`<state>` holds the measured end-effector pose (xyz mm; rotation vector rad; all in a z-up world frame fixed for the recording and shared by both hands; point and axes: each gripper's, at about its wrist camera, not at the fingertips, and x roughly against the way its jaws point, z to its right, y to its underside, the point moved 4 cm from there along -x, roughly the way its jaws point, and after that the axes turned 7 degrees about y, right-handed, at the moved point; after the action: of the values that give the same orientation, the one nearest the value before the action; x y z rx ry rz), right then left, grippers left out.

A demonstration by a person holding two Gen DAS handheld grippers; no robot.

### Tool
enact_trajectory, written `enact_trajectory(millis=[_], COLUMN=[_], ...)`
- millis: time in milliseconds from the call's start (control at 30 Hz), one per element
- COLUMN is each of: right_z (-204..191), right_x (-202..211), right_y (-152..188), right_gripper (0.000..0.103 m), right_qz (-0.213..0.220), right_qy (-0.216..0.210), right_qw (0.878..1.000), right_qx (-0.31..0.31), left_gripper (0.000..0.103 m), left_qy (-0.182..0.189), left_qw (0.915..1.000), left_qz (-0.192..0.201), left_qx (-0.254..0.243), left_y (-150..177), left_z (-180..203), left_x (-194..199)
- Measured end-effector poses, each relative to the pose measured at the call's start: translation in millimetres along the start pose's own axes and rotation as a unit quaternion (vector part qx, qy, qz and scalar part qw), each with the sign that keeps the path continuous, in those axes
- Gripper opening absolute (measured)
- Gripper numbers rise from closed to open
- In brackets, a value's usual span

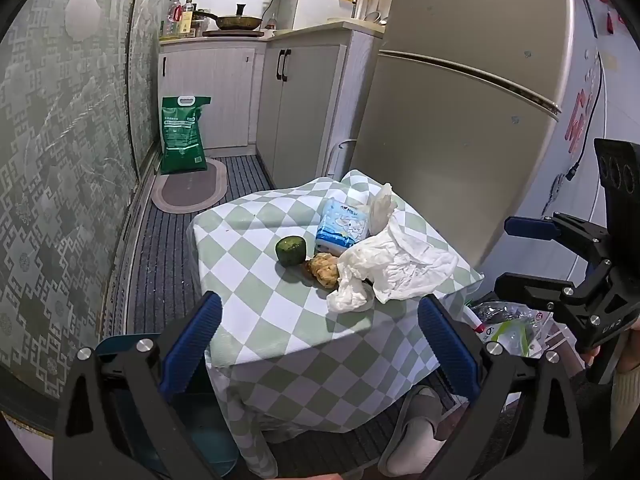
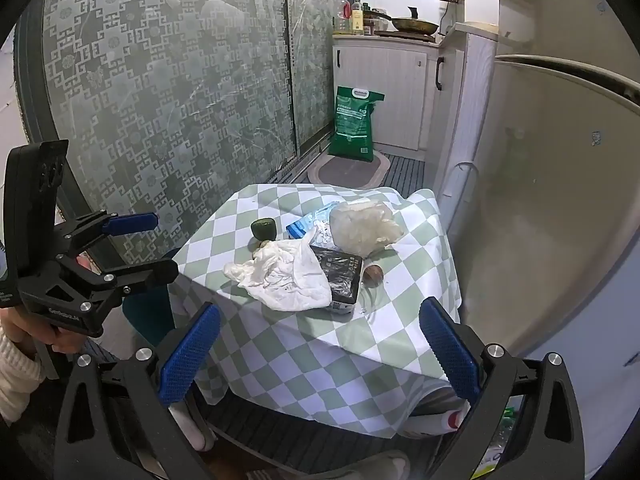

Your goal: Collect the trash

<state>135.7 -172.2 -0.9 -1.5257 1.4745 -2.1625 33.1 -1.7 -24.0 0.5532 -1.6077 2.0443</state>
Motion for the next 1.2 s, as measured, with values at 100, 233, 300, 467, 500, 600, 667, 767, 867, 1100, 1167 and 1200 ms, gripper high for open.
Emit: enact_trajectory(millis=[100,233,300,467,500,600,667,767,867,1100,1167,1200], right_z=[-0.1,0.0,0.7,-0.7,-0.7,-0.5,-0.6,-0.6,-0.7,-1.1,-1.1,-1.2], right_x=[0.5,1.5,1.7,0.6,0.4,0.4,0.6,0.5,0.6,0.6,0.5,0.5], right_y=[0.4,-0.4,-0.3,-0.9,-0.7,-0.9,-0.8,-0.7,-0.5,-0.1,0.1,0.1], right_gripper=[0.100,0.100,0.100,0.100,0.100,0.100,0.100,0.100,0.100,0.100,0.100,0.100], right_qz=[0.000,0.000,-0.001,0.001,0.001,0.001,0.001,0.001,0.001,0.001,0.001,0.002], right_qy=[0.001,0.003,0.005,0.006,0.006,0.006,0.006,0.006,0.006,0.006,0.006,0.006], right_qw=[1.000,1.000,1.000,1.000,1.000,1.000,1.000,1.000,1.000,1.000,1.000,1.000], right_qx=[0.000,0.002,0.004,0.005,0.005,0.006,0.006,0.005,0.005,0.005,0.005,0.006], left_gripper=[0.100,0.100,0.100,0.100,0.100,0.100,0.100,0.100,0.100,0.100,0.100,0.100], left_qy=[0.000,-0.001,-0.001,-0.001,-0.001,-0.001,-0.001,-0.001,-0.001,-0.001,-0.001,-0.001], left_qw=[1.0000,1.0000,1.0000,1.0000,1.0000,1.0000,1.0000,1.0000,1.0000,1.0000,1.0000,1.0000], left_qz=[0.000,0.000,0.000,0.001,0.001,0.001,0.001,0.001,0.001,0.001,0.001,0.001], left_qx=[-0.001,-0.002,-0.004,-0.004,-0.004,-0.003,-0.004,-0.004,-0.004,-0.004,-0.004,-0.004], left_y=[0.1,-1.3,-2.2,-2.4,-2.4,-2.3,-2.1,-2.5,-2.0,-2.3,-2.0,-2.1], left_z=[0.1,1.8,2.7,3.4,3.3,3.5,3.2,3.6,3.3,3.9,3.4,3.6], left_x=[0.2,0.7,-0.5,-0.7,-0.7,-0.8,-0.6,-0.9,-0.5,-0.9,-0.7,-0.8])
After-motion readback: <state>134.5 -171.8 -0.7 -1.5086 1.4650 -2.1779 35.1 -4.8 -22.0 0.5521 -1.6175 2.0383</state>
